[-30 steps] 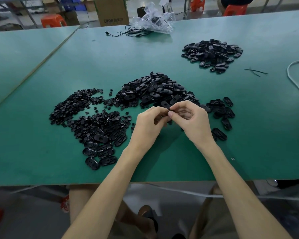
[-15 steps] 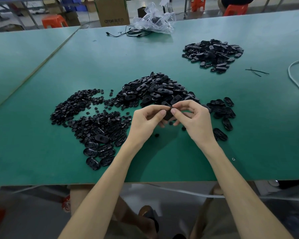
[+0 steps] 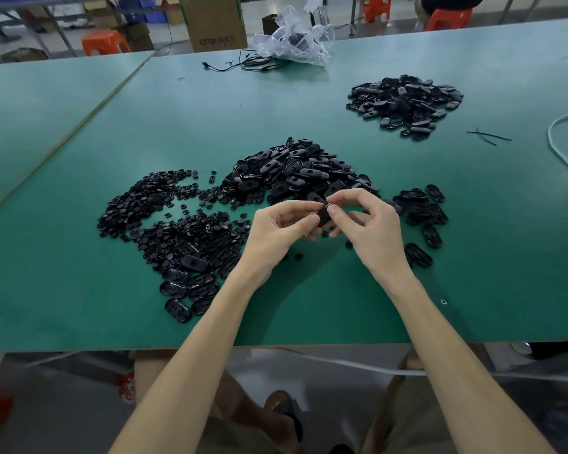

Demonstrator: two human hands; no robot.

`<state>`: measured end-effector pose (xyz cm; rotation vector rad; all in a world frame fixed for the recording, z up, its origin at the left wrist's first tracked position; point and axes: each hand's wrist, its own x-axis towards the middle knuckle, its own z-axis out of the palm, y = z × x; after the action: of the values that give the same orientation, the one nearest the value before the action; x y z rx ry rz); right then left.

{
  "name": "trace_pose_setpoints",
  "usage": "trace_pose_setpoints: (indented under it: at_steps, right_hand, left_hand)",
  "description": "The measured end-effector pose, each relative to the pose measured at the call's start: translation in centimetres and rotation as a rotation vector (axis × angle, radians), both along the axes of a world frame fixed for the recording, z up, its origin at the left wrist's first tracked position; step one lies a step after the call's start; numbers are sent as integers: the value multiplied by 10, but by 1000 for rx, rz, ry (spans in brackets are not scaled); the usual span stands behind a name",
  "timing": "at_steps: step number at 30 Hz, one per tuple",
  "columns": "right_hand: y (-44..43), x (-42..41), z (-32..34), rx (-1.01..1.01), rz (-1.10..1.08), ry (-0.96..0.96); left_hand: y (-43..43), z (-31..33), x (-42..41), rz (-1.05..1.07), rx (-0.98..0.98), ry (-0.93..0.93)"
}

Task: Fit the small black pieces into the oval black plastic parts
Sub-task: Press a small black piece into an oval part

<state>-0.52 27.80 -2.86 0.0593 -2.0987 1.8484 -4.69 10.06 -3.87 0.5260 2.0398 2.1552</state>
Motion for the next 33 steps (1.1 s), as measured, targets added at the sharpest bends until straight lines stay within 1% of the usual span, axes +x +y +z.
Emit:
trace_pose_setpoints:
  at_steps: [8, 21, 33]
  right_hand:
    - [-1, -1, -1, 6, 15, 10]
    - [-3, 1, -1, 56, 24, 17]
    - [-2, 1, 0, 69, 28, 21]
  left_hand:
    - [0, -1, -1, 2, 16, -13]
    - [-1, -1, 0, 20, -57, 1]
    - [0, -1, 1, 18, -43, 16]
